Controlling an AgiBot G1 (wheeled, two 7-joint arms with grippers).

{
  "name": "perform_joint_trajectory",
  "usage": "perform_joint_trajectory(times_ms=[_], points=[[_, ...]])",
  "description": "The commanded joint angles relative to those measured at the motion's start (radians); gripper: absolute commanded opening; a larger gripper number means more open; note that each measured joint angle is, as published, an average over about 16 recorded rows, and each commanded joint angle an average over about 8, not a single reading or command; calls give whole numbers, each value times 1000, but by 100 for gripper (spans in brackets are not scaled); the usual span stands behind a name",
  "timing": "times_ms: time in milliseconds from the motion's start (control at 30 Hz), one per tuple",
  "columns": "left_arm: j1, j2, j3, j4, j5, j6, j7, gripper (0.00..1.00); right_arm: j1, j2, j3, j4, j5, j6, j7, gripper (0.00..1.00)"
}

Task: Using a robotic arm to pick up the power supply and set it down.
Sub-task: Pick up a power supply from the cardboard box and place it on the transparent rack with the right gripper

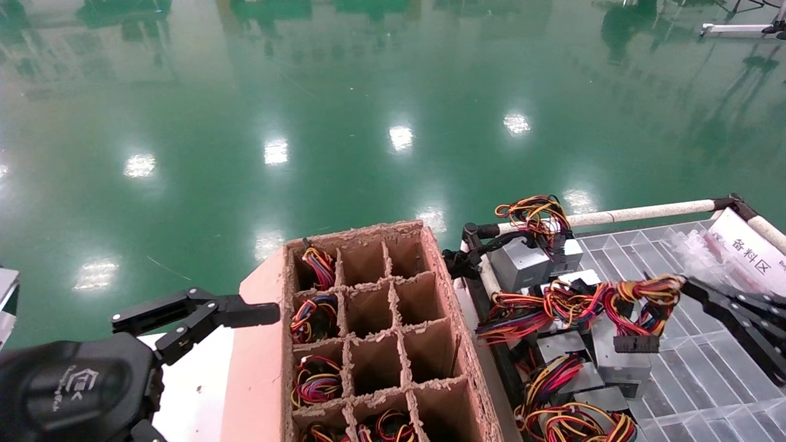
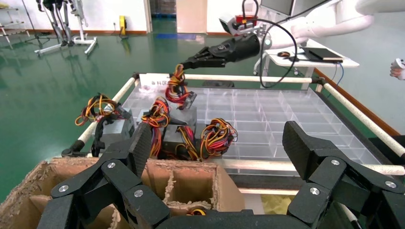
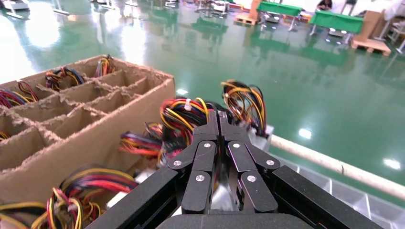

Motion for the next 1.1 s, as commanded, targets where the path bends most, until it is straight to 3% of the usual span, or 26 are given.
perform_joint_trajectory(times_ms=[33, 700, 933, 1100], points=[[0, 0, 0, 0, 0, 0, 0, 100, -28, 6, 7, -1, 17, -2, -4, 0], [0, 0, 0, 0, 0, 0, 0, 100, -346, 35, 119, 39, 251, -9, -45, 0], [0, 0, 0, 0, 0, 0, 0, 100, -418, 51, 139, 51, 291, -9, -50, 0], [0, 0, 0, 0, 0, 0, 0, 100, -419, 73, 132, 84, 271, 0, -47, 0]])
